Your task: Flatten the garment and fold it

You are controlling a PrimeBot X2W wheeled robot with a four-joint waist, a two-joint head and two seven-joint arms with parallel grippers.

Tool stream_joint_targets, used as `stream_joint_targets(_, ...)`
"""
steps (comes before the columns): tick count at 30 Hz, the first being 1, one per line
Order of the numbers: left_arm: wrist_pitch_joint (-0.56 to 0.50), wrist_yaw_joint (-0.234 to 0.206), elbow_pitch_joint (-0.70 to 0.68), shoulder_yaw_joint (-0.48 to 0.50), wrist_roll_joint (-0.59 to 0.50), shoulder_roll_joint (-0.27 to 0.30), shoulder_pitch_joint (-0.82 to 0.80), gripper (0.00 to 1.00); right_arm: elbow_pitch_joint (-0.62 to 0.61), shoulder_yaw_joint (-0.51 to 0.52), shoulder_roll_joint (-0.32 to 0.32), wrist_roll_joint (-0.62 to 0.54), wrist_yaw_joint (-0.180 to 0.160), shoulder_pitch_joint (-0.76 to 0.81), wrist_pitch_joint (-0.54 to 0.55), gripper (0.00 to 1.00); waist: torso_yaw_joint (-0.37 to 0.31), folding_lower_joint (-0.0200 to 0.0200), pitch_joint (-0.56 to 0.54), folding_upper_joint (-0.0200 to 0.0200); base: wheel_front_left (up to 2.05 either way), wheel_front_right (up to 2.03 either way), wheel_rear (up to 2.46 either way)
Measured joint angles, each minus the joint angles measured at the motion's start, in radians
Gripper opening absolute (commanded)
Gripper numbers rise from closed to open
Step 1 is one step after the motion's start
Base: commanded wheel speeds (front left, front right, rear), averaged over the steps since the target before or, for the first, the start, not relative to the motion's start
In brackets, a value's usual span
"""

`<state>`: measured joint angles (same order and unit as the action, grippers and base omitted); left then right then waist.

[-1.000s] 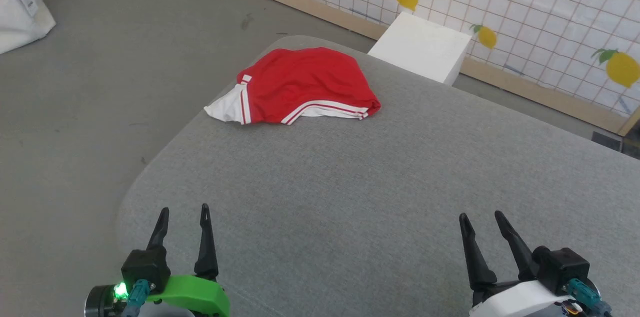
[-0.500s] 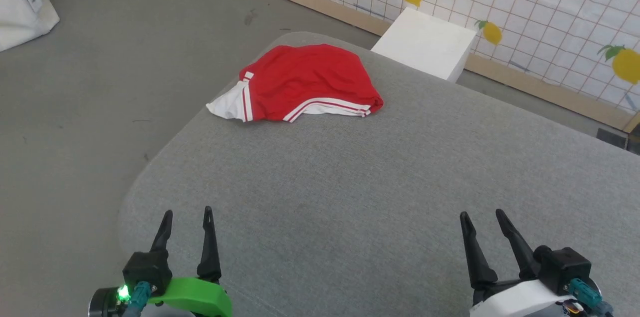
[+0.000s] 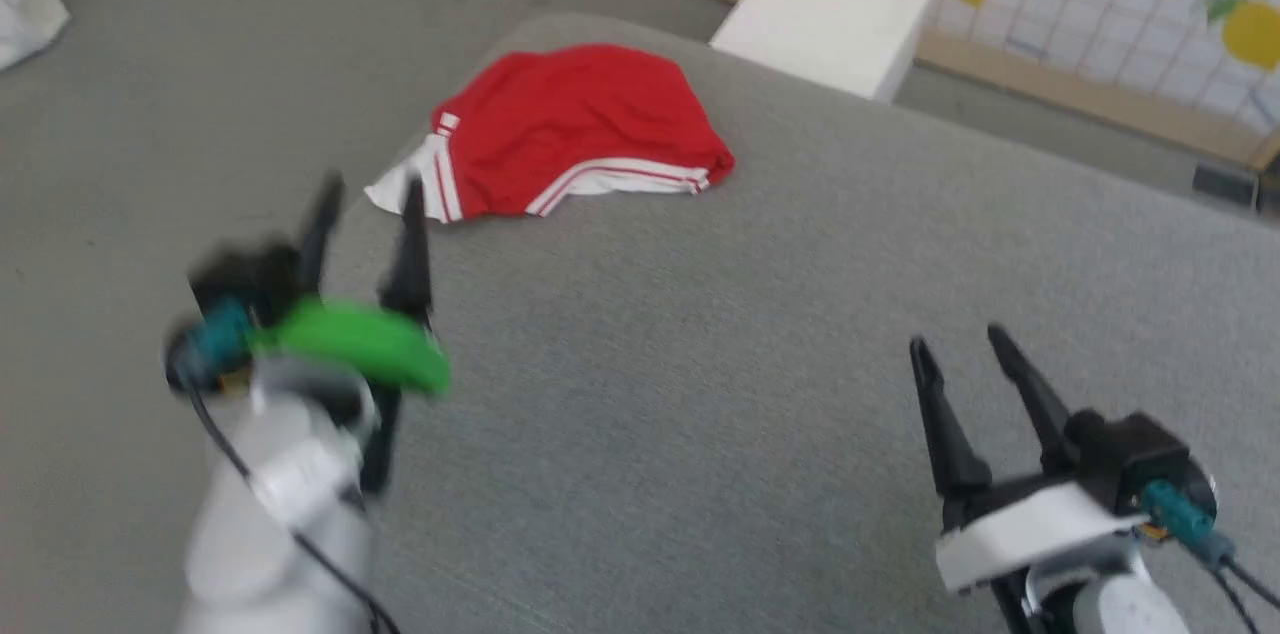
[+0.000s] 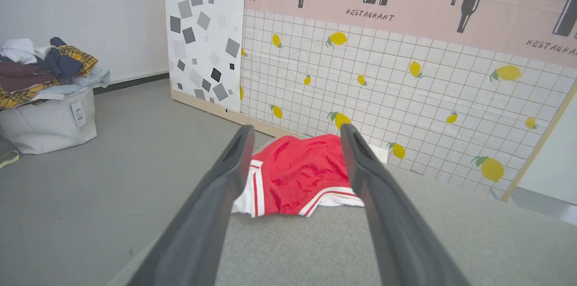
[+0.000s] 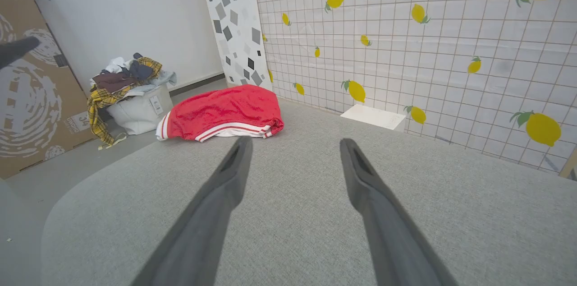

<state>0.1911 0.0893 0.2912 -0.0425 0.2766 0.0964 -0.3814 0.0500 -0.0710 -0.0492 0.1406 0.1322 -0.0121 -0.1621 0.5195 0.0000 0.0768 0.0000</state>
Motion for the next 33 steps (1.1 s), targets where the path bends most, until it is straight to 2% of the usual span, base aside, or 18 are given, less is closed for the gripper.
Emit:
stream_joint_targets(4, -0.074, 0.023, 0.112, 0.005, 0.033, 0.073, -0.208, 1.0, -0.063, -0.003, 0.0, -0.024, 0.0, -0.044, 0.033, 1.0, -0.032, 0.0, 0.061, 0.0, 0.0, 0.0, 0.0)
stream_joint_targets(9, -0.218, 0.033, 0.243, 0.03, 0.11, 0.182, -0.42, 1.0, -0.125, -0.01, 0.001, -0.049, 0.0, -0.09, 0.067, 1.0, -0.085, 0.0, 0.146, 0.0, 0.0, 0.0, 0.0)
stream_joint_targets(12, -0.353, 0.034, 0.316, 0.03, 0.16, 0.242, -0.536, 1.0, -0.157, 0.006, 0.0, -0.069, 0.0, -0.1, 0.081, 1.0, -0.124, 0.0001, 0.205, 0.0, 0.0, 0.0, 0.0)
stream_joint_targets(18, -0.638, 0.031, 0.418, 0.029, 0.222, 0.298, -0.634, 1.0, -0.205, 0.033, 0.0, -0.076, 0.0, -0.09, 0.1, 1.0, -0.197, 0.0001, 0.315, 0.0, 0.0, 0.0, 0.0)
stream_joint_targets(25, -0.864, -0.042, 0.486, 0.013, 0.241, 0.319, -0.655, 1.0, -0.263, 0.061, 0.0, -0.097, 0.0, -0.063, 0.121, 1.0, -0.257, 0.0002, 0.433, 0.0, 0.0, 0.0, 0.0)
stream_joint_targets(31, -0.973, -0.113, 0.5, -0.005, 0.229, 0.342, -0.652, 1.0, -0.305, 0.075, 0.0, -0.108, 0.0, -0.048, 0.138, 1.0, -0.281, 0.0002, 0.506, 0.0, 0.0, 0.0, 0.0)
stream_joint_targets(33, -0.992, -0.12, 0.502, -0.002, 0.231, 0.342, -0.644, 1.0, -0.313, 0.077, 0.0, -0.108, 0.0, -0.047, 0.142, 1.0, -0.285, 0.0001, 0.521, 0.0, 0.0, 0.0, 0.0)
